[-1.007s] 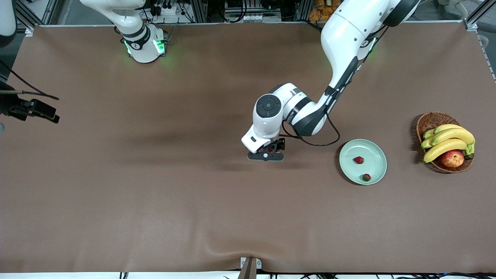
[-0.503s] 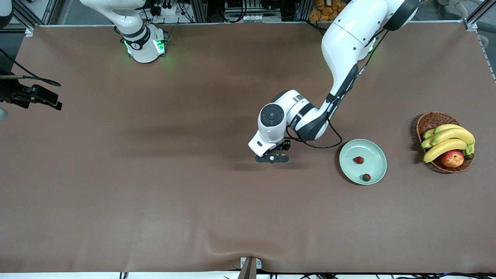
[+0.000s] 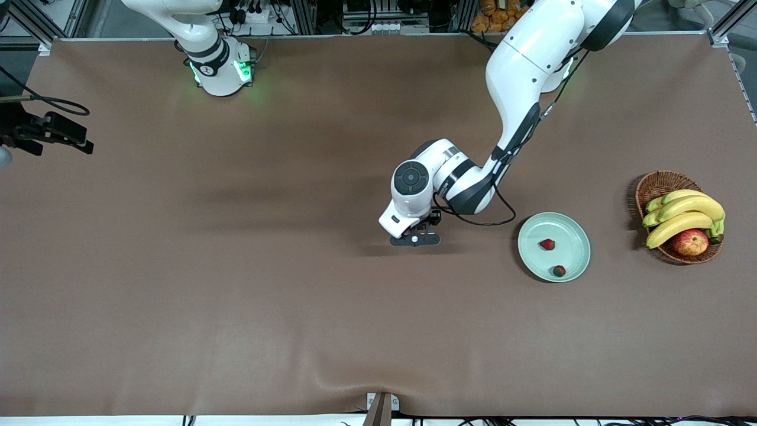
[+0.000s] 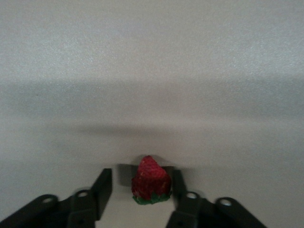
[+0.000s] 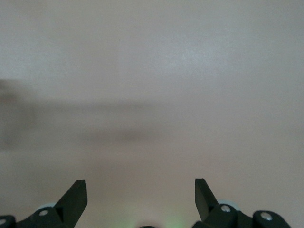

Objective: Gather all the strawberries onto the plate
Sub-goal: 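Hold the strawberry in the left gripper while the right gripper withdraws, then lower the strawberry onto the plate and open the left gripper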

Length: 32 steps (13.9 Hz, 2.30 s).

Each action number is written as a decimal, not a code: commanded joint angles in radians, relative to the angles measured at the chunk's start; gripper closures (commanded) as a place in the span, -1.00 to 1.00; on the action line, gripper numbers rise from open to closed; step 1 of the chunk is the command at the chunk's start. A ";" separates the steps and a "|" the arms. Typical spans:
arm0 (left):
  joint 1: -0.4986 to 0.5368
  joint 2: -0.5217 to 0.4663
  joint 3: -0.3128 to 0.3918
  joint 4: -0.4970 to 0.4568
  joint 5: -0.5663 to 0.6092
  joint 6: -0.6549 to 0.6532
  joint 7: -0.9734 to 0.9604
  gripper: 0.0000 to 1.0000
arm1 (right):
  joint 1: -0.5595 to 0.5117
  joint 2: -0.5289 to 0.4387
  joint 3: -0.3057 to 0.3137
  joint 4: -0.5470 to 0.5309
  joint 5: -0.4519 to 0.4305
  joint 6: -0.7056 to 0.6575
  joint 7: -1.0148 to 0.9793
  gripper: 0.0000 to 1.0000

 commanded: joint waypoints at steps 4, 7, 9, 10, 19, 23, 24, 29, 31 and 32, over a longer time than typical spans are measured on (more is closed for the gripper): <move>0.011 -0.015 -0.002 0.014 -0.010 -0.008 -0.010 1.00 | -0.010 -0.015 -0.003 0.005 0.001 -0.005 -0.018 -1.00; 0.080 -0.093 -0.019 0.012 -0.013 -0.077 0.041 1.00 | -0.032 -0.012 -0.003 0.030 0.001 -0.006 -0.009 -1.00; 0.171 -0.139 -0.066 0.012 -0.032 -0.128 0.170 1.00 | -0.037 -0.012 -0.005 0.031 -0.002 -0.005 -0.008 -1.00; 0.236 -0.162 -0.097 0.011 -0.062 -0.147 0.233 1.00 | -0.049 -0.012 -0.003 0.037 -0.005 -0.003 -0.008 -1.00; 0.665 -0.186 -0.186 -0.099 -0.066 -0.274 0.811 0.92 | -0.036 -0.010 0.009 0.053 0.000 -0.020 -0.001 -1.00; 0.743 -0.170 -0.186 -0.187 -0.053 -0.147 0.869 0.67 | -0.017 -0.010 0.011 0.050 -0.003 -0.040 0.000 -1.00; 0.746 -0.166 -0.182 -0.187 -0.052 -0.139 0.871 0.51 | -0.016 -0.010 0.011 0.048 -0.003 -0.043 0.000 -1.00; 0.749 -0.162 -0.180 -0.150 -0.010 -0.126 0.851 -1.00 | -0.017 -0.010 0.011 0.048 -0.003 -0.046 0.000 -1.00; 0.740 -0.190 -0.182 -0.120 -0.012 -0.138 0.829 -1.00 | -0.019 -0.010 0.011 0.050 -0.003 -0.052 0.000 -1.00; 0.743 -0.221 -0.183 -0.118 -0.012 -0.142 0.819 -1.00 | -0.019 -0.010 0.011 0.050 -0.003 -0.052 0.000 -1.00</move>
